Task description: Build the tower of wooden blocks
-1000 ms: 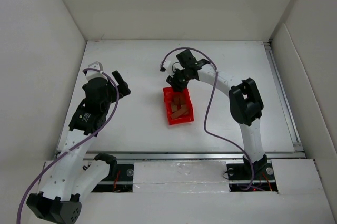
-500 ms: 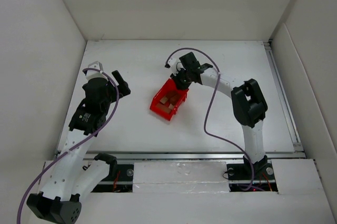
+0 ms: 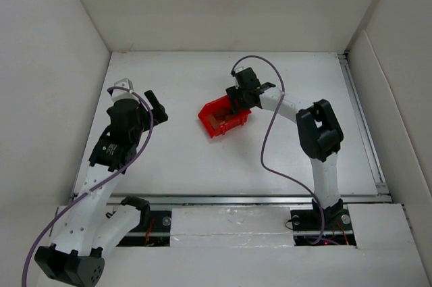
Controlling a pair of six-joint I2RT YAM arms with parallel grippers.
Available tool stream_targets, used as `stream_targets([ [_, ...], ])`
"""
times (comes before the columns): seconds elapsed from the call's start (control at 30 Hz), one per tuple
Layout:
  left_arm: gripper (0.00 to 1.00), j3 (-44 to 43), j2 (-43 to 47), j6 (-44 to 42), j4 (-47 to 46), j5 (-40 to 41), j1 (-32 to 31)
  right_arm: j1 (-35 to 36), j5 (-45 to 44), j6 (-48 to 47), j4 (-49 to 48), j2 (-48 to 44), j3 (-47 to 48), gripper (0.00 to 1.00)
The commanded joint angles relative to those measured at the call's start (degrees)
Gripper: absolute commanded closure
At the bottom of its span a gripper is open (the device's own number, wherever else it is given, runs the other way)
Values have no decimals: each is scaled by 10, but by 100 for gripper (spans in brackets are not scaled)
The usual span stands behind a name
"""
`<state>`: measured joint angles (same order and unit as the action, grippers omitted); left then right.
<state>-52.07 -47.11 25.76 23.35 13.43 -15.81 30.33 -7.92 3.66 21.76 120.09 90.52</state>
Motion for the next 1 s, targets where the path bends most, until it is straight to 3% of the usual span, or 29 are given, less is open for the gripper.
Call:
stream_targets([
  [0.0,1,2,8,-8,-17,-2,-2,-5,-24,38,3,22,9,26],
  [0.13,1,2,9,-8,-18,-2,-2,-17,-35,36,7,20,13,60],
  [0.2,1,2,8,-9,-17,-3,-2,-22,-38,29,10,6,18,70],
  [0.27,1,1,7,-8,-18,-3,-2,-29,-39,14,19,-2,28,94],
  [0.3,1,2,8,-8,-18,-4,-2,-29,-46,9,22,-6,43,100],
  [0.7,1,2,11,-8,-20,-6,-2,-82,-166,-147,126,43,231,100],
  [0.97,1,-1,-1,-10,-16,-10,-2,-47,-403,-228,135,96,304,100],
])
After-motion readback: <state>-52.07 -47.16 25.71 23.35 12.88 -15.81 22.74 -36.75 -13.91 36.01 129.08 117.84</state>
